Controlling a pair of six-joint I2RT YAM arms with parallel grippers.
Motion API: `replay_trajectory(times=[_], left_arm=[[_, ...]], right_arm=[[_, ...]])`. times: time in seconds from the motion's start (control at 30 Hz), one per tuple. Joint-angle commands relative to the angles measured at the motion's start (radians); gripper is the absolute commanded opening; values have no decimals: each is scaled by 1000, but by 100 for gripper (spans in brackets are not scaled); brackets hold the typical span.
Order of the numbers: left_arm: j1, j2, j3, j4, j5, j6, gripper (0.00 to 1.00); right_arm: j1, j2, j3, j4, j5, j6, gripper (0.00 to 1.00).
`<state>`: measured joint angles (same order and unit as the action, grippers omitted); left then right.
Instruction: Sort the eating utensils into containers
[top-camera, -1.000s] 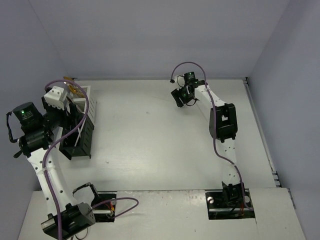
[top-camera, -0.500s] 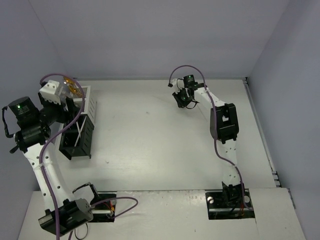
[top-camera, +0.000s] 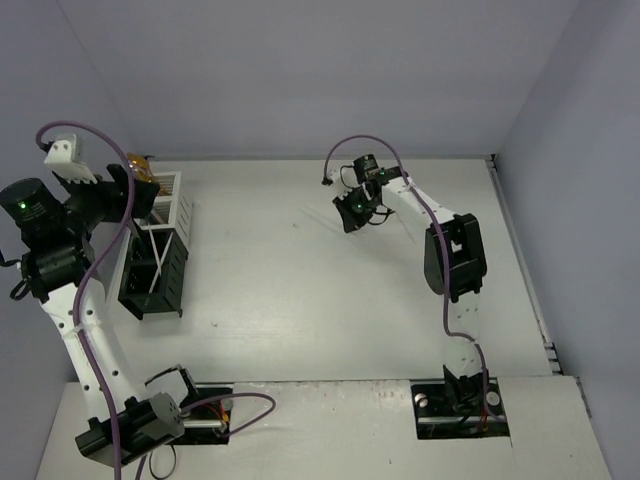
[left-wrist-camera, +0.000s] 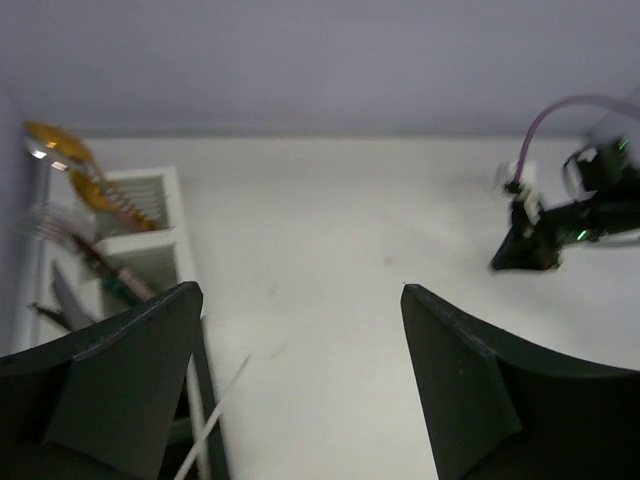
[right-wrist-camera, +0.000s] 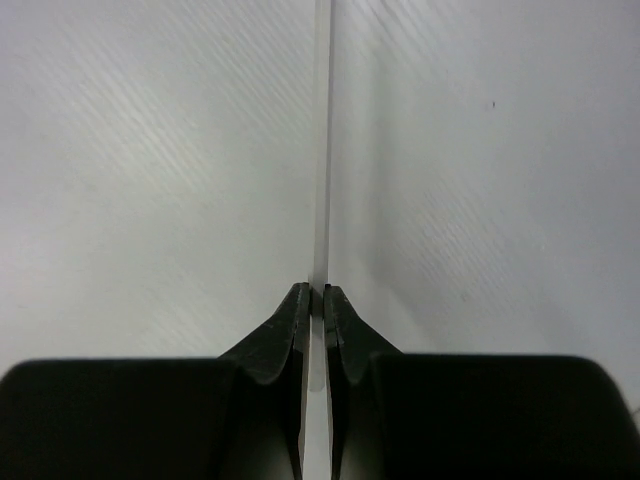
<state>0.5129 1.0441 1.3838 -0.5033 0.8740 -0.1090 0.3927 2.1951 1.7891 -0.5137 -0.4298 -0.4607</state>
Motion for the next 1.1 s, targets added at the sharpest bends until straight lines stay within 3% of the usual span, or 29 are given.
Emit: replay_trajectory(times=[0.0,0.03,0.1,0.3,0.47,1.07], left_arm=[[-20,-12,-56,392,74,-484,79],[-49,-18,-99,452,83,-561,79],[-117,-35,-176,486,72,-574,81],[-423,-55,-359,542,-112,-616,81],[-608,10,-389,593,-203,-647,83],[-621,112,-399,671,-286,-735,83]], right_arm=[[26,-190,113,-4,-148,138,0],[38,-200,124,0,-166,158,0],[69,-216,135,7,-191,185,0],[137,-242,202,12,-259,256,0],[204,-263,235,17,-299,288,0],[319,-347,186,38,-305,313,0]])
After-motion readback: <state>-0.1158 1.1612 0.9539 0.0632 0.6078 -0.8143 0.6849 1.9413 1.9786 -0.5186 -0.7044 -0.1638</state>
